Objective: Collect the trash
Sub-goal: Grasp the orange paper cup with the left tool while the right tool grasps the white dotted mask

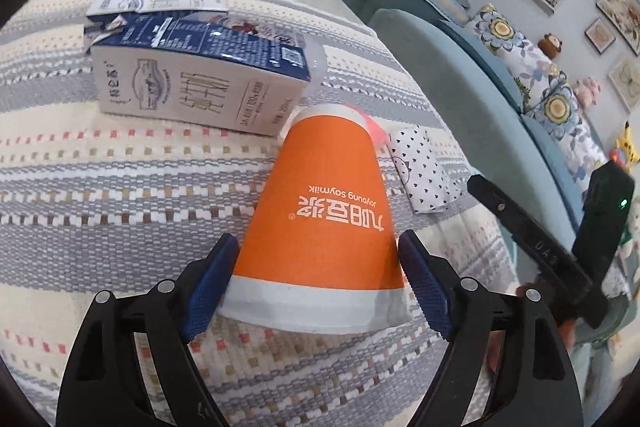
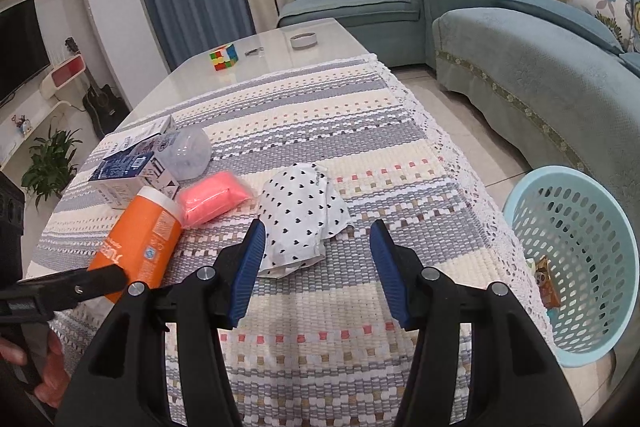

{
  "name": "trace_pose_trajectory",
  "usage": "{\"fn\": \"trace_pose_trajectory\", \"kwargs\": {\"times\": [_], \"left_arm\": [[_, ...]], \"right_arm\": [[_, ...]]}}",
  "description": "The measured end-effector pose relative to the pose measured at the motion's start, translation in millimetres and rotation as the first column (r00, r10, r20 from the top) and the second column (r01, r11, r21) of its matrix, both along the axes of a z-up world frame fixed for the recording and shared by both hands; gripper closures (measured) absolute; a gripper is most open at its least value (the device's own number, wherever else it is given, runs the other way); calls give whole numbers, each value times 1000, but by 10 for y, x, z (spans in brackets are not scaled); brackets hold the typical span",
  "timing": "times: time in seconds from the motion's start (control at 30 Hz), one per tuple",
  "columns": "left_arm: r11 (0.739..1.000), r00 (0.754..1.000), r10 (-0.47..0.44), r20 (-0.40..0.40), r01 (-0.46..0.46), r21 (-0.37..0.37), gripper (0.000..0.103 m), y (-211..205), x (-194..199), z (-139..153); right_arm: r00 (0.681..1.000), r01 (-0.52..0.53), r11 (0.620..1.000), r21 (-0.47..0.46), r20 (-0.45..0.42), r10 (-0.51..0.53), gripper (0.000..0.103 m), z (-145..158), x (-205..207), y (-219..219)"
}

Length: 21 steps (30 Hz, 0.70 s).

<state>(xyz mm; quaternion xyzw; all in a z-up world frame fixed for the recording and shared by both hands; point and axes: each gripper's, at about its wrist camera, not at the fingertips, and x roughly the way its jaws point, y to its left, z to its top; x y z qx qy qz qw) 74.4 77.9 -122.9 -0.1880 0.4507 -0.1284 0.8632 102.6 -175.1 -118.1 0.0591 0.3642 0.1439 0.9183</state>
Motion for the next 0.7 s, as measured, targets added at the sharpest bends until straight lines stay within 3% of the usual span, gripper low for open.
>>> {"fn": "trace_pose_trajectory", "kwargs": {"times": [0.13, 0.2, 0.4, 0.53, 0.7], "left_arm": [[999, 999, 6, 31, -7, 34, 28, -92, -47, 3], [1000, 1000, -2, 31, 2, 4, 46, -108, -57, -7], [999, 996, 34, 87, -35, 14, 55, -89, -149, 82], [998, 988, 66, 142, -69, 14, 55, -19, -211, 278], [997, 983, 82, 167, -82, -6, 55, 50, -285, 391]], "right_arm": [[1000, -10, 1000, -10, 0, 10, 52, -4, -3, 29], [1000, -14, 1000, -13, -1, 14, 52, -6, -2, 38], [999, -29, 999, -30, -32, 29, 52, -37, 46, 83], [992, -54, 997, -62, -116, 47, 46, -118, 198, 186], [987, -49, 995, -91, -157, 34, 41, -149, 415, 365]]}}
